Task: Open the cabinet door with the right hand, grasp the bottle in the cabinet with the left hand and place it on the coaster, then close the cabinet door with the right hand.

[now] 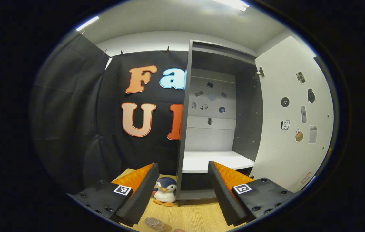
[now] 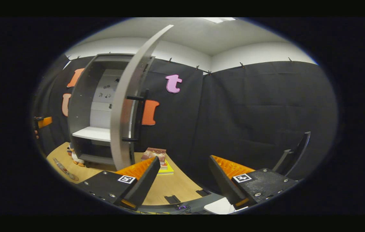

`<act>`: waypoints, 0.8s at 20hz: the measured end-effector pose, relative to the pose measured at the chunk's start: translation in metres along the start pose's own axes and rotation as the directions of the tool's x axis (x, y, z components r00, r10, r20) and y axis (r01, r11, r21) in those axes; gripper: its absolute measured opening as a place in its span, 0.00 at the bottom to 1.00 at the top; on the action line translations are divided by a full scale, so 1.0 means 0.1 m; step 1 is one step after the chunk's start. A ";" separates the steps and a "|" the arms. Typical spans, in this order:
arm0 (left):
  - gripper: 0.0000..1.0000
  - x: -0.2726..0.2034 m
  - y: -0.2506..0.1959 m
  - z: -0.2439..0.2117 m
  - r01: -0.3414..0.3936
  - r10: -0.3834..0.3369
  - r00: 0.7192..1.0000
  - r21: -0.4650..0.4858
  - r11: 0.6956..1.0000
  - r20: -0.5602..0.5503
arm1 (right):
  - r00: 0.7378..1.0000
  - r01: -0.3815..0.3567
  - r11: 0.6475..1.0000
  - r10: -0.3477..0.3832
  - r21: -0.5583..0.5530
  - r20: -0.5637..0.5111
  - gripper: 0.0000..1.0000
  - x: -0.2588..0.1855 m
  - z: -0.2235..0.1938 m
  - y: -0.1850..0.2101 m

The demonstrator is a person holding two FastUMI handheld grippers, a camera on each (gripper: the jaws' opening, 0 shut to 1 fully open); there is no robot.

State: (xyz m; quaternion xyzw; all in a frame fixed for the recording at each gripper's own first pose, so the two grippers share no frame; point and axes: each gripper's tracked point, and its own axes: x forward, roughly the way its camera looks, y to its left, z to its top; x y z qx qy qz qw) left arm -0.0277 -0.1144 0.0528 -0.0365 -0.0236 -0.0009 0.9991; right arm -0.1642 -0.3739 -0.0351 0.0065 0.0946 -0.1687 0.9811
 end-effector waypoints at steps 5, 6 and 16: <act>0.99 -0.06 0.16 0.02 -0.055 0.056 0.998 0.028 0.998 -0.006 | 0.991 -0.137 0.991 0.137 -0.005 -0.011 0.98 0.22 -0.08 0.35; 0.99 -0.07 0.20 0.05 -0.064 0.064 0.998 0.033 0.997 -0.001 | 0.984 -0.180 0.984 0.180 -0.005 -0.014 0.94 0.23 -0.08 0.49; 0.98 0.06 0.64 0.13 -0.081 0.081 0.997 0.030 0.996 0.019 | 0.974 -0.219 0.975 0.221 0.035 -0.044 0.86 0.09 -0.09 1.07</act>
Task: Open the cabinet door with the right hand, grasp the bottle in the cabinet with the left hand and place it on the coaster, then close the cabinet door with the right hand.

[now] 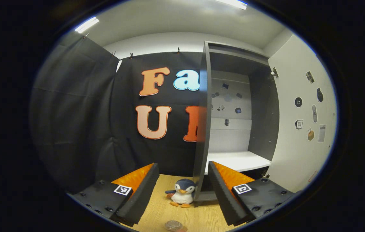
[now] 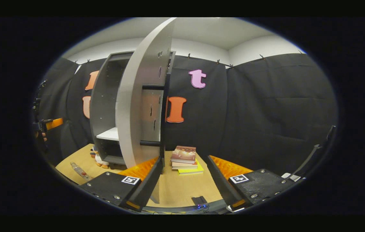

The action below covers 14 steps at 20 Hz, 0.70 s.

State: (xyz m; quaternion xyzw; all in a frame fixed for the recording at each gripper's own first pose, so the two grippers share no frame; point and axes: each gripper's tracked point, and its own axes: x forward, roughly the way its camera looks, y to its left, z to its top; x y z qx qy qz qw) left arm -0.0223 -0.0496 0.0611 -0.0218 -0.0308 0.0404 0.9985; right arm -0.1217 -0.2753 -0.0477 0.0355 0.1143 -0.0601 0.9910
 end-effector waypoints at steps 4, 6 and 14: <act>0.98 0.11 0.14 -0.03 0.010 -0.010 1.000 -0.009 1.000 -0.004 | 0.998 -0.069 0.997 0.069 0.027 0.006 0.86 0.02 0.03 0.52; 0.98 0.15 0.20 -0.05 0.018 -0.018 1.000 -0.004 1.000 -0.010 | 0.994 -0.107 0.994 0.107 0.030 0.006 0.86 0.05 0.03 0.77; 0.98 0.27 0.43 -0.14 0.065 -0.066 0.997 -0.036 0.997 -0.026 | 0.991 -0.130 0.991 0.129 0.015 0.046 0.91 0.35 0.23 1.44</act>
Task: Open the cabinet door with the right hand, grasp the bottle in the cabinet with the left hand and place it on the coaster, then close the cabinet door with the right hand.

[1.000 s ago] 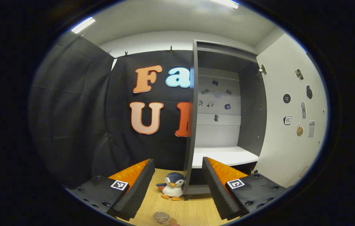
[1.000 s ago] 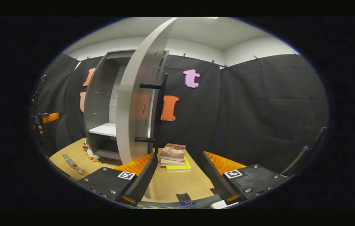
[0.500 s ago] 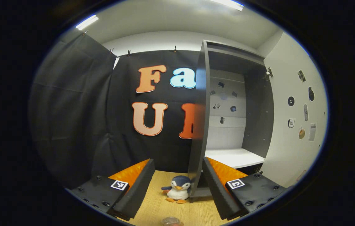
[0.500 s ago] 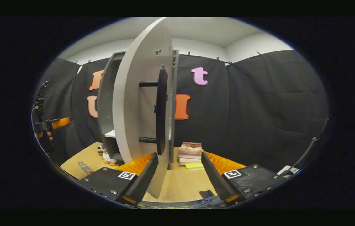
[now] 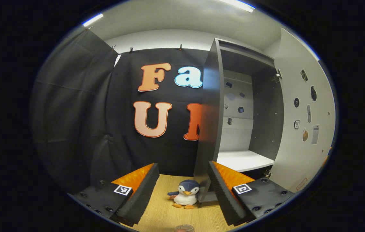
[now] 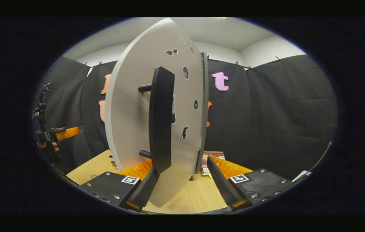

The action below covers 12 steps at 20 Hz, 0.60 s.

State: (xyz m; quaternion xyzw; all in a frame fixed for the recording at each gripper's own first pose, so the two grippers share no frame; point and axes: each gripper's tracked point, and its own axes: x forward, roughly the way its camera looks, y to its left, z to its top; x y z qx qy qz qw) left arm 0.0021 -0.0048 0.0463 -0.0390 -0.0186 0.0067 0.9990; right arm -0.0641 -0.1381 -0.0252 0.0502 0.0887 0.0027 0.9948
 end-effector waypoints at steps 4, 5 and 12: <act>0.99 0.05 0.13 0.00 0.012 -0.012 1.000 0.009 1.000 0.009 | 1.000 -0.022 1.000 0.022 -0.005 0.012 0.88 0.18 0.05 0.34; 0.99 0.07 0.16 0.00 0.014 -0.015 1.000 0.016 1.000 0.009 | 1.000 -0.006 1.000 0.006 -0.020 0.017 0.94 0.21 0.06 0.39; 0.98 0.22 0.29 0.00 0.067 -0.069 0.997 0.070 0.995 0.021 | 0.978 0.202 0.976 -0.196 -0.076 0.074 0.96 0.48 0.18 0.87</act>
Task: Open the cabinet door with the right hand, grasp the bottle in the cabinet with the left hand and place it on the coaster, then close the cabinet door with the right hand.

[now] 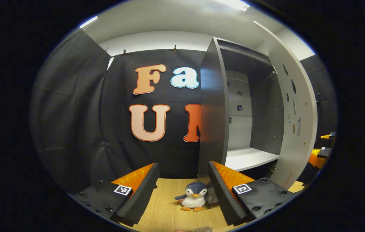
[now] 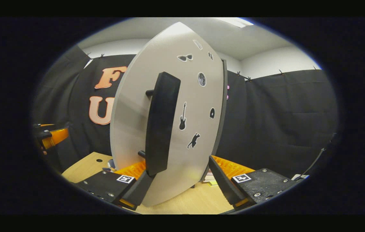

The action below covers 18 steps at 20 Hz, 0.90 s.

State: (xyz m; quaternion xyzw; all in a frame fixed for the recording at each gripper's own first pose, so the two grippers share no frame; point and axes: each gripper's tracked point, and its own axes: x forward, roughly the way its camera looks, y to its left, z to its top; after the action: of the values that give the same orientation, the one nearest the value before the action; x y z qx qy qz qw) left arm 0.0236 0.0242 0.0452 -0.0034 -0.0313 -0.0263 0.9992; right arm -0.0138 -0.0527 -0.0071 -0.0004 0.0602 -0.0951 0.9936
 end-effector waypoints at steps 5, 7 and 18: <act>0.98 0.11 0.08 -0.07 0.053 -0.053 0.998 0.008 0.999 -0.018 | 0.997 0.082 0.981 -0.079 0.178 -0.024 0.88 0.06 -0.11 0.19; 0.98 0.16 0.09 -0.09 0.069 -0.068 0.997 0.015 0.998 -0.024 | 0.998 0.049 0.970 -0.039 0.238 -0.047 0.87 0.00 -0.18 0.37; 0.98 0.22 0.04 -0.10 0.111 -0.112 0.993 -0.018 0.994 -0.022 | 0.982 -0.170 0.951 0.185 0.257 -0.037 0.92 0.59 -0.18 0.73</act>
State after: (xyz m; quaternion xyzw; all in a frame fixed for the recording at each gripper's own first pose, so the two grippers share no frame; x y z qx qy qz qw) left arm 0.0462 0.0265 0.0367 -0.0096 -0.0200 -0.0825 0.9963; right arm 0.0553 0.0079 -0.0325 0.1345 0.0776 -0.0123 0.9878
